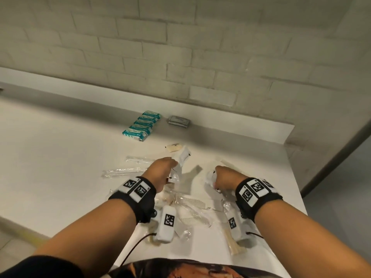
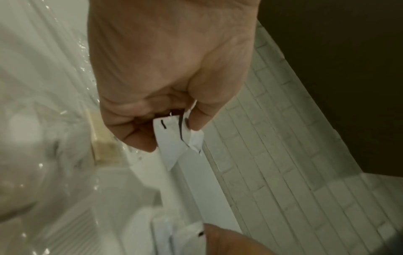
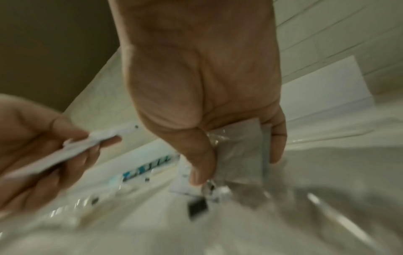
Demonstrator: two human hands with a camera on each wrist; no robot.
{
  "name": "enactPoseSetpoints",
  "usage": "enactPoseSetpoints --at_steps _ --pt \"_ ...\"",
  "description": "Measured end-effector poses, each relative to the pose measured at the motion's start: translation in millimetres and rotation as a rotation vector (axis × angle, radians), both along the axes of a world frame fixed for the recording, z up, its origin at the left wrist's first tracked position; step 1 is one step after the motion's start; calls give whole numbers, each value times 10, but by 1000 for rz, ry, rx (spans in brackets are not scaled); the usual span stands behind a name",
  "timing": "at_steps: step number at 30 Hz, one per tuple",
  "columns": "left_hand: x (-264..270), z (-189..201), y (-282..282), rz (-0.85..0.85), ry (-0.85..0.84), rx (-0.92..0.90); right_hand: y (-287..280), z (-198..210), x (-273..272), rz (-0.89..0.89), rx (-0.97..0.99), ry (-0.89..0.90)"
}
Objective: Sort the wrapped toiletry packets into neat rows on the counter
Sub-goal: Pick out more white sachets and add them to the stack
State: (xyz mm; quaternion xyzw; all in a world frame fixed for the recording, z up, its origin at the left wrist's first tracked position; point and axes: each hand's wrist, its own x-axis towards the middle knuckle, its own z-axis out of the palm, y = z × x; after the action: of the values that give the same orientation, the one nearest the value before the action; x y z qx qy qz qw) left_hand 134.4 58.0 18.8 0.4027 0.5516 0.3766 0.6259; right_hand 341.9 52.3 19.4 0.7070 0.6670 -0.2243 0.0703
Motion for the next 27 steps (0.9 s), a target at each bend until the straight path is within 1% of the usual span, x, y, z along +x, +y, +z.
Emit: enactPoseSetpoints --at_steps 1,2,4,5,6,7,8,9,12,14,16,17,19,20,21,23,27 --pt "-26 -11 -6 14 -48 -1 30 76 0 -48 53 105" --pt "-55 -10 -2 16 -104 7 60 179 -12 -103 124 268" --pt "-77 -3 -30 -9 -196 17 52 401 -93 -198 229 657" --pt "-66 24 -50 -42 -235 27 37 482 -170 -254 241 862" --pt "-41 44 -64 -86 -288 38 9 547 -269 -308 209 1061" --pt "-9 89 -75 -137 -332 49 -21 601 -375 -334 178 1198" --pt "29 132 -88 -172 -367 54 -39 613 -473 -332 169 1272" --pt "56 187 -112 -200 -394 57 -48 612 -556 -322 185 1287" --pt "46 291 -151 -255 -458 33 -89 642 -675 -305 288 1215" --pt "-7 309 -157 -258 -481 0 -102 641 -693 -267 293 1201" --pt "-69 313 -139 -245 -480 -26 -119 640 -771 -230 306 1151" --pt "-104 305 -116 -237 -481 -27 -124 632 -837 -224 334 1087" --pt "-153 303 -87 -214 -485 -6 -129 597 -960 -222 434 893" --pt "-197 306 -70 -204 -493 4 -120 575 -1014 -237 490 825" --pt "-241 308 -55 -199 -500 13 -117 562 -1044 -259 534 802" --pt "-347 321 -24 -218 -503 27 -93 556 -1079 -302 576 855" --pt "-556 304 20 -286 -498 48 -15 541 -1103 -353 500 998"
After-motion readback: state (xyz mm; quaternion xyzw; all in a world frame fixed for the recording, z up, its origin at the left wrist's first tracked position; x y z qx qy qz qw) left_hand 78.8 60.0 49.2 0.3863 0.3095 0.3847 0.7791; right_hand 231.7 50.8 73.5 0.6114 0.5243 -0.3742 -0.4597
